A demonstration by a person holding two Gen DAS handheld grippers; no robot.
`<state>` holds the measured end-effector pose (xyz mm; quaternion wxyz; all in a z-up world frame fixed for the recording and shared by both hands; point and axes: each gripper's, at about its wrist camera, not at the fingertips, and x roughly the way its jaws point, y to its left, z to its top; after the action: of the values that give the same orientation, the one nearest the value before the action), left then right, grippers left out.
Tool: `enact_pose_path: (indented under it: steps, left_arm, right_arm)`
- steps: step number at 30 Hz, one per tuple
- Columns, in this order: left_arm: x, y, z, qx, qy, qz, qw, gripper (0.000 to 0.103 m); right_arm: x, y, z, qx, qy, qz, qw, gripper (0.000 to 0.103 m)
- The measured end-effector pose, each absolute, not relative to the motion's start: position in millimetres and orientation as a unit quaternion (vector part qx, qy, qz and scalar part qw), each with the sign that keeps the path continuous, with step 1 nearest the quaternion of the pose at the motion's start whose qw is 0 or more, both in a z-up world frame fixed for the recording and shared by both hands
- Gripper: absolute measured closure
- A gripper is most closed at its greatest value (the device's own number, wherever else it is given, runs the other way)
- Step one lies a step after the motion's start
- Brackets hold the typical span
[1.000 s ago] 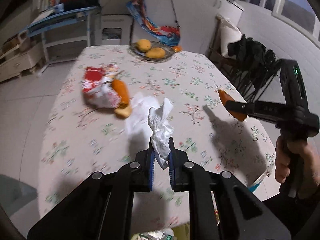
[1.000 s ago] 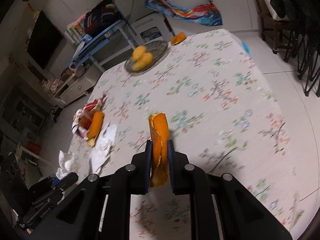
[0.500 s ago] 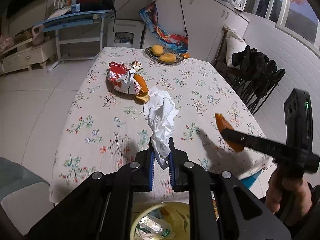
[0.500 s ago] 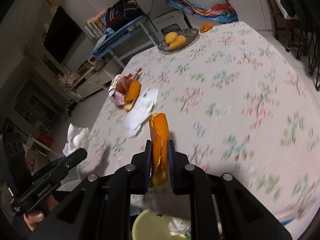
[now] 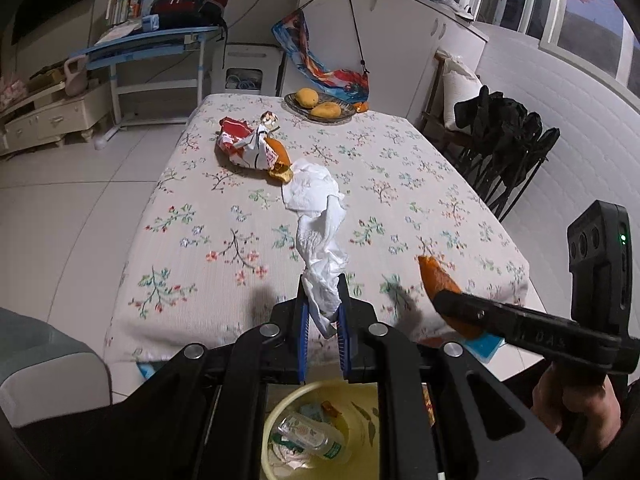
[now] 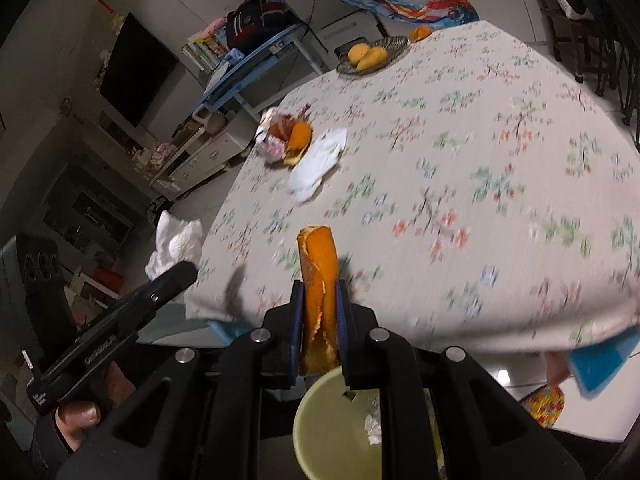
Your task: Collect trash
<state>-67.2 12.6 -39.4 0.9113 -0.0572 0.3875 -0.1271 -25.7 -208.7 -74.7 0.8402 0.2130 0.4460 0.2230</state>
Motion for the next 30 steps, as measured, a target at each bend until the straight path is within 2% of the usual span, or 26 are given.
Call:
enact_pose_path:
  steps: [30]
  left_arm:
    - [-135.1,6.0,-41.9,-0.031,0.392,-0.137,0.909,0.091]
  right_arm:
    - [-92.7,-185.8,-94.2,0.196,0.488,0.236,0.817,0.085]
